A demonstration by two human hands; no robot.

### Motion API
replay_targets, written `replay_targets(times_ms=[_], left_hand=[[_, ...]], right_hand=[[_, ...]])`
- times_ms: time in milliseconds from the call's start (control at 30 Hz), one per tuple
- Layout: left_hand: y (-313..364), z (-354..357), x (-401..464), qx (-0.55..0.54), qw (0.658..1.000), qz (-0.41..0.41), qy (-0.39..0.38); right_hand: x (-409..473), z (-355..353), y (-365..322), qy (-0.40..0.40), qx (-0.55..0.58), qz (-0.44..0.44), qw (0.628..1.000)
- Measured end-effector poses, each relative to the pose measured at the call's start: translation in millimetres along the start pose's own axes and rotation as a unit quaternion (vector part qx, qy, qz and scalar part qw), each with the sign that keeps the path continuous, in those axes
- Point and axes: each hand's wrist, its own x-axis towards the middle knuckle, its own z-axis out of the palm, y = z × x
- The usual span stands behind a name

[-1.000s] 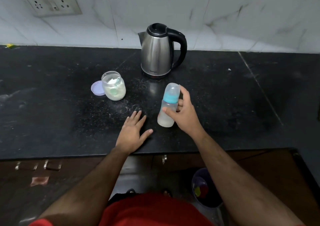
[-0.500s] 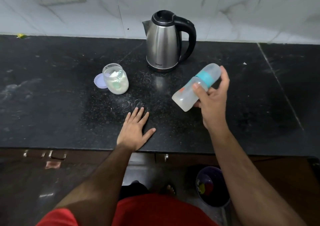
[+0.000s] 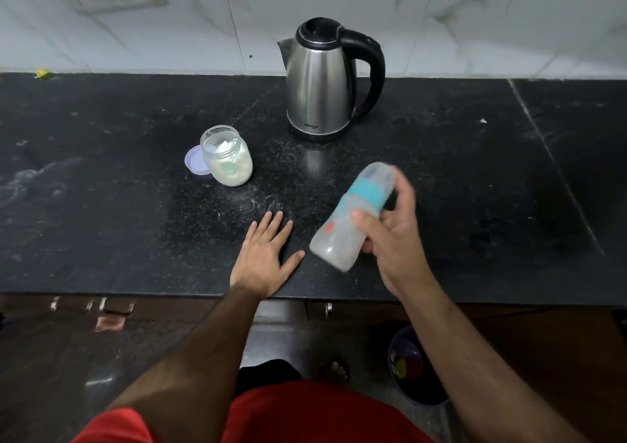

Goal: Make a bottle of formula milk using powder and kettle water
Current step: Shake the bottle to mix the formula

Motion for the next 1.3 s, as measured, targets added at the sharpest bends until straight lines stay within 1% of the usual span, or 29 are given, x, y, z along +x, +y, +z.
replay_targets(times_ms=[33,67,100,200,233,267,300,367,400,433,533,567,600,633,733,767,800,867,900,933,967,1067,1100,1133,1233,1267,1300], left_hand=[[-0.2,-0.1,0.0,-0.001,1.0,0.001,-0.002],[-0.3,-0.2,-0.2,-0.002,1.0,0.001,-0.003],[-0.4,0.0,-0.3,-0.001,1.0,0.0,-0.002],[-0.3,0.9,0.2,-0.003,1.0,-0.001,0.008],[-0.3,1.0,-0.1,-0.002,1.0,-0.002,0.008],[-0.4,0.9,-0.3,0.0,1.0,-0.002,0.007],[-0.5,0.5,-0.2,0.001,1.0,-0.001,0.006],[-0.3,-0.8,-0.4,-0.002,1.0,0.0,0.002],[-0.1,-0.9,-0.5,-0.003,1.0,0.0,0.001],[0.2,-0.8,-0.4,-0.002,1.0,-0.001,0.002],[0.0,0.9,-0.4,0.002,1.0,0.0,0.009],[-0.4,1.3,-0.6,0.004,1.0,-0.001,0.01],[-0.6,1.5,-0.5,0.006,1.0,-0.001,0.008],[-0.5,1.3,-0.3,0.007,1.0,-0.001,0.006],[0.1,0.4,-0.2,0.003,1.0,-0.002,0.002],[0.0,0.3,-0.2,0.003,1.0,-0.002,0.003],[-0.1,0.4,-0.1,0.004,1.0,-0.002,0.006],[-0.3,1.4,0.0,0.006,1.0,-0.001,0.007],[-0.3,1.6,-0.2,0.006,1.0,-0.001,0.007],[-0.3,1.9,0.0,0.006,1.0,-0.001,0.006],[-0.4,2.0,0.0,0.006,1.0,-0.001,0.006],[-0.1,0.6,0.1,0.002,1.0,-0.002,0.003],[0.1,0.4,0.2,0.001,1.0,-0.003,0.002],[0.4,0.2,0.2,0.001,1.0,-0.003,0.003],[0.4,1.1,-0.2,0.003,1.0,-0.002,0.008],[0.0,1.4,0.0,0.003,1.0,-0.002,0.007],[-0.4,1.5,0.1,0.004,1.0,-0.002,0.005]], right_hand=[[-4.4,1.3,1.1,-0.029,-0.014,0.013,0.999],[-6.5,1.4,1.5,-0.04,-0.022,0.016,0.999],[-6.5,1.0,0.5,-0.031,-0.016,0.01,0.999],[-0.3,-2.7,-9.1,0.051,0.053,-0.017,0.997],[0.2,-3.1,-10.9,0.063,0.064,-0.023,0.996],[-1.2,-2.4,-11.3,0.058,0.062,-0.021,0.996],[-3.6,-1.2,-10.5,0.037,0.046,-0.012,0.998],[-11.0,1.0,-7.2,-0.026,0.007,0.018,0.999],[-13.6,1.1,-7.1,-0.044,0.0,0.023,0.999],[-13.6,0.5,-8.5,-0.042,0.006,0.017,0.999],[-5.9,-3.4,-16.0,0.044,0.073,-0.012,0.996],[-4.7,-3.9,-17.1,0.057,0.084,-0.016,0.995],[-5.6,-3.8,-16.1,0.051,0.08,-0.015,0.995],[-7.9,-3.7,-13.4,0.03,0.062,-0.006,0.998],[-17.8,-5.0,-8.0,-0.074,0.004,0.042,0.996],[-18.5,-6.0,-8.9,-0.076,0.006,0.039,0.996],[-17.0,-7.3,-10.8,-0.053,0.023,0.027,0.998],[-12.1,-9.9,-15.7,0.019,0.082,0.0,0.996],[-10.4,-10.8,-17.7,0.042,0.098,-0.014,0.994],[-10.6,-11.1,-18.0,0.046,0.097,-0.021,0.994],[-11.9,-10.7,-17.4,0.032,0.081,-0.016,0.996],[-18.7,-7.5,-13.7,-0.065,0.012,0.025,0.997],[-20.0,-6.3,-14.0,-0.075,0.01,0.026,0.997],[-19.1,-5.4,-14.8,-0.062,0.023,0.017,0.998],[-14.4,-2.0,-17.9,0.025,0.093,-0.019,0.995],[-14.8,-1.2,-17.3,0.033,0.095,-0.022,0.995],[-16.2,-0.1,-16.5,0.023,0.084,-0.016,0.996]])
